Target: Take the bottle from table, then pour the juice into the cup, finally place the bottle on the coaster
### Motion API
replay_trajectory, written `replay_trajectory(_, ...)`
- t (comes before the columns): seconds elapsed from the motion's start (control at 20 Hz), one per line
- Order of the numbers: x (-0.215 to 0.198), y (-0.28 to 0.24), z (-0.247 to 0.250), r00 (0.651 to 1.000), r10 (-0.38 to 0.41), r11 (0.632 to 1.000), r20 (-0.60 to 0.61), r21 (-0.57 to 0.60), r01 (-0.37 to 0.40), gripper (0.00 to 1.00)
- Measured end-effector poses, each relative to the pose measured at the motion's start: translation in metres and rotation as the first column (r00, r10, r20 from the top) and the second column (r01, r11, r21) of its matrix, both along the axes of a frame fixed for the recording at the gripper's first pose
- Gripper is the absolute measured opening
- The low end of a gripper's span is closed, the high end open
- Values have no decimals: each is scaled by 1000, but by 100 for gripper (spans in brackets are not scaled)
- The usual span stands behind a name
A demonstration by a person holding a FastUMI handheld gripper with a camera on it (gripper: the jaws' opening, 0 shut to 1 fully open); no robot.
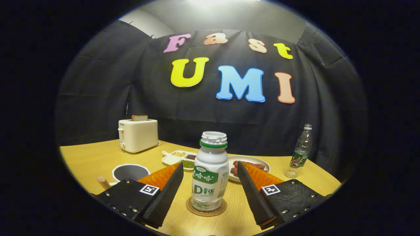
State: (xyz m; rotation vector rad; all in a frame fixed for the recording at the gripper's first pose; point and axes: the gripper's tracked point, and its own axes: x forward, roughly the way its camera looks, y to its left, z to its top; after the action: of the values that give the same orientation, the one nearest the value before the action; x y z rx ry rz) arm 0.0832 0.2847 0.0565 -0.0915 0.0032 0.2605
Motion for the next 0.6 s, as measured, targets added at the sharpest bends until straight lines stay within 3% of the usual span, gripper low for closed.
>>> replay_trajectory(0.6, -86, -44, 94, 983, -25, 999, 180, 30, 20, 97)
